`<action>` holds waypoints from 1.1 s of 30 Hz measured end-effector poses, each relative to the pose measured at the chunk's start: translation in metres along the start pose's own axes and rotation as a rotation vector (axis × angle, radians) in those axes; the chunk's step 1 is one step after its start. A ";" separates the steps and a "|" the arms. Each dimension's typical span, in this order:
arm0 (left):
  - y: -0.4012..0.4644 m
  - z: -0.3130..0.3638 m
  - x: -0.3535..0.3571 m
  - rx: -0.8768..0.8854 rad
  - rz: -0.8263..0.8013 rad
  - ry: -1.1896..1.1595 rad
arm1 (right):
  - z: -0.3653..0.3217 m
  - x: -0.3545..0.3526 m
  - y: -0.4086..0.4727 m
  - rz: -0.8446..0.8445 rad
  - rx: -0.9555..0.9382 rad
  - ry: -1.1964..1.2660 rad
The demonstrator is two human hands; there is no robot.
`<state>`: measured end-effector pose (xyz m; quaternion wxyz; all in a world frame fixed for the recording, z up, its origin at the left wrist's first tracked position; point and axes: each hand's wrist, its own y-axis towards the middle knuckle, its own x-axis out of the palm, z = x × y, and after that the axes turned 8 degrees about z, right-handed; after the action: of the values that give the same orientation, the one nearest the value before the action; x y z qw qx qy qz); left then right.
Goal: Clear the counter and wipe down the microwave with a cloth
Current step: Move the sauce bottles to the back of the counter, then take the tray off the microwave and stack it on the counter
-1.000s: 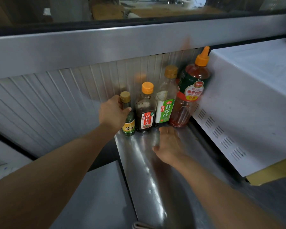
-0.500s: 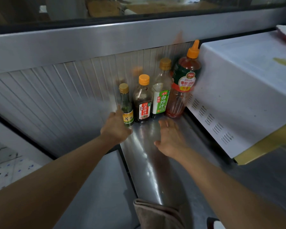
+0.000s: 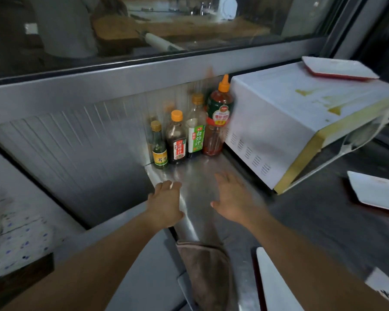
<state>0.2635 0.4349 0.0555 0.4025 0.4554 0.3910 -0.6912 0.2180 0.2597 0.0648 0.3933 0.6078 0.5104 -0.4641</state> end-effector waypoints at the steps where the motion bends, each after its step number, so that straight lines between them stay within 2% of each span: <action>1: -0.006 0.004 0.000 0.015 -0.009 0.006 | 0.002 -0.004 -0.010 -0.003 0.012 0.001; 5: -0.024 0.020 0.000 0.068 -0.029 -0.004 | 0.008 -0.013 -0.041 -0.029 0.046 -0.035; 15: -0.056 0.087 -0.001 0.113 -0.010 -0.008 | 0.061 -0.049 -0.098 0.039 0.064 -0.058; 25: -0.077 0.240 0.028 0.099 0.028 -0.018 | 0.206 -0.105 -0.154 0.076 0.036 -0.017; 33: -0.081 0.379 0.047 0.224 0.050 -0.044 | 0.332 -0.162 -0.210 0.171 0.186 -0.070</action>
<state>0.0579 0.1117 0.1312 0.3745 0.4918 0.2910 -0.7302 -0.0506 -0.0622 0.1335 0.3910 0.6663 0.3975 -0.4951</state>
